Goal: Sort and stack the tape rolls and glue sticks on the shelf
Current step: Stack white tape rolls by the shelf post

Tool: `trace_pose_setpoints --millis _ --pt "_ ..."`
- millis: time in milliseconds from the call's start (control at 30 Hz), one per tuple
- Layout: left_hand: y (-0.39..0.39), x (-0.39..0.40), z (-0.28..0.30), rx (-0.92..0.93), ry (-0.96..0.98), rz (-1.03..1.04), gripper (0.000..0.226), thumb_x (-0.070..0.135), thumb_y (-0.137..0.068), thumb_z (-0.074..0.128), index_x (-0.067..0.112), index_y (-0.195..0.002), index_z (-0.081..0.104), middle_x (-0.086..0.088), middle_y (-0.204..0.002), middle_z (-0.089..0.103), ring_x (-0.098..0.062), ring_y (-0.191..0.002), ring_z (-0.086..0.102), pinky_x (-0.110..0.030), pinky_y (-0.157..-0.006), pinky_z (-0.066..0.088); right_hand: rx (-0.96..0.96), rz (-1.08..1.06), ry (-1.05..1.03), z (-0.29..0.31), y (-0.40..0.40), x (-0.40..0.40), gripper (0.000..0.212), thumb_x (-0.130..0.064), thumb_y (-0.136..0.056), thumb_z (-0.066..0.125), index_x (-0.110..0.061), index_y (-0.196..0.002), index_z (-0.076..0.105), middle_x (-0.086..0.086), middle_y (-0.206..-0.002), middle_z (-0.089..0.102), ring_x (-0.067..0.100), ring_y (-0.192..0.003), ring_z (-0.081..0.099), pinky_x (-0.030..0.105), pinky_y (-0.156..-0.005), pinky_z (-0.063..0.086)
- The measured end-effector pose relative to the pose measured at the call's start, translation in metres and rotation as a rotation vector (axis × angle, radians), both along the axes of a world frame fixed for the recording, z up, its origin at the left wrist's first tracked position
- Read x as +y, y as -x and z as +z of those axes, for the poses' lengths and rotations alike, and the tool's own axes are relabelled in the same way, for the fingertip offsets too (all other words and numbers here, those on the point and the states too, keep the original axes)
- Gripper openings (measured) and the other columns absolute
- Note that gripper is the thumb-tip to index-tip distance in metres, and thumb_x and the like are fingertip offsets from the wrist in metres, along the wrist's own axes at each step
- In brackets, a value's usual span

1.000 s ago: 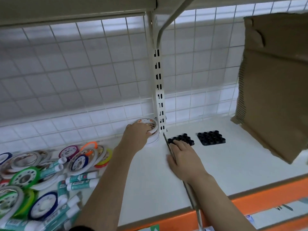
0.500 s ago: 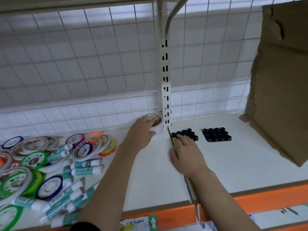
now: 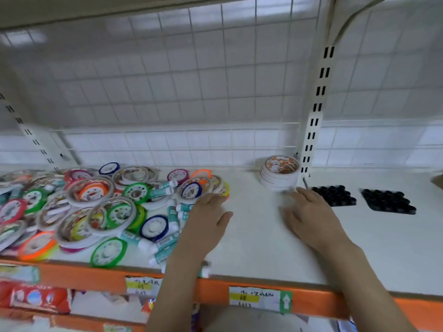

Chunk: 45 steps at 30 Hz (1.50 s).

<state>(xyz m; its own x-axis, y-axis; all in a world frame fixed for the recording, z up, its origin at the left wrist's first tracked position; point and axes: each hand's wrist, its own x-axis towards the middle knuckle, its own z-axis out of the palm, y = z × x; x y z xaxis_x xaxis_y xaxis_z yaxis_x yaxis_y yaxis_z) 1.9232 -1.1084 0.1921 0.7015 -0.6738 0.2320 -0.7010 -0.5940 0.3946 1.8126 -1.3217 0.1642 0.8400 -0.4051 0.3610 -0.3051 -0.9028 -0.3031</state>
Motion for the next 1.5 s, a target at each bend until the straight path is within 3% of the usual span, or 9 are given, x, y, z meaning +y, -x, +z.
trace_pose_setpoints --millis 200,267,367,533,667,800,1067,1300,1500 --pt "-0.027 0.07 0.013 0.006 0.027 0.1 0.041 0.029 -0.096 0.047 0.013 -0.134 0.048 -0.002 -0.135 0.047 -0.019 -0.118 0.047 -0.026 -0.103 0.033 -0.039 0.136 -0.029 0.01 -0.046 0.064 0.03 -0.011 -0.074 0.069 0.009 -0.097 0.065 0.026 -0.095 0.066 0.043 -0.089 0.064 0.047 -0.081 0.051" --pt "-0.042 0.091 0.016 -0.001 0.013 0.123 0.038 0.028 -0.096 0.048 0.012 -0.131 0.051 -0.003 -0.128 0.052 -0.02 -0.108 0.052 -0.031 -0.098 0.041 -0.045 0.209 -0.021 0.013 -0.062 0.087 0.032 -0.019 -0.078 0.054 0.004 -0.096 0.067 0.021 -0.093 0.067 0.04 -0.087 0.064 0.044 -0.079 0.053" --pt "-0.066 0.113 0.02 -0.045 -0.027 0.15 0.034 0.025 -0.096 0.048 0.011 -0.127 0.053 -0.006 -0.124 0.056 -0.023 -0.114 0.049 -0.03 -0.095 0.04 -0.047 0.277 -0.046 0.02 -0.083 0.11 0.047 -0.031 -0.082 0.035 -0.004 -0.104 0.066 0.013 -0.102 0.065 0.035 -0.097 0.058 0.038 -0.087 0.05" --pt "-0.092 0.126 0.027 -0.068 -0.031 0.137 0.038 0.029 -0.097 0.046 0.015 -0.132 0.049 -0.004 -0.131 0.051 -0.021 -0.122 0.043 -0.028 -0.1 0.033 -0.067 0.252 -0.018 0.024 -0.109 0.128 0.043 -0.003 -0.078 0.061 -0.002 -0.12 0.06 0.016 -0.121 0.06 0.036 -0.113 0.055 0.035 -0.099 0.041" --pt "-0.101 0.128 0.022 -0.065 -0.015 0.106 0.037 0.031 -0.096 0.047 0.016 -0.129 0.052 -0.004 -0.126 0.054 -0.021 -0.117 0.045 -0.033 -0.097 0.039 0.071 0.266 -0.018 0.022 -0.113 0.129 0.048 -0.007 -0.088 0.056 -0.009 -0.135 0.049 0.008 -0.14 0.047 0.026 -0.134 0.038 0.029 -0.111 0.027" --pt "-0.103 0.122 0.017 -0.05 -0.001 0.06 0.033 0.028 -0.096 0.049 0.013 -0.124 0.055 -0.007 -0.121 0.055 -0.022 -0.112 0.047 -0.034 -0.093 0.04 -0.02 0.262 0.09 0.024 -0.108 0.13 0.037 -0.008 -0.074 0.075 -0.007 -0.11 0.068 0.011 -0.116 0.066 0.034 -0.113 0.059 0.039 -0.092 0.048" --pt "-0.103 0.11 0.012 -0.075 0.054 0.01 0.033 0.028 -0.094 0.052 0.013 -0.124 0.057 -0.004 -0.119 0.06 -0.021 -0.107 0.053 -0.032 -0.091 0.042 0.006 0.346 0.226 0.023 -0.117 0.126 0.025 -0.017 -0.062 0.082 -0.013 -0.085 0.074 0.004 -0.095 0.072 0.027 -0.095 0.068 0.034 -0.068 0.057" --pt "-0.096 0.104 0.012 -0.093 0.056 0.048 0.032 0.028 -0.094 0.051 0.014 -0.123 0.058 -0.004 -0.119 0.06 -0.021 -0.108 0.054 -0.031 -0.092 0.041 -0.082 0.374 0.217 0.029 -0.11 0.128 0.01 -0.025 -0.072 0.063 -0.02 -0.077 0.07 -0.007 -0.081 0.068 0.016 -0.073 0.066 0.018 -0.054 0.048" --pt "-0.083 0.089 0.015 -0.08 0.044 0.065 0.035 0.029 -0.096 0.048 0.014 -0.127 0.054 -0.004 -0.124 0.056 -0.021 -0.113 0.05 -0.032 -0.094 0.041 -0.188 0.338 0.204 0.028 -0.091 0.107 0.028 -0.029 -0.082 0.047 -0.018 -0.089 0.071 -0.002 -0.086 0.068 0.022 -0.079 0.065 0.022 -0.065 0.052"
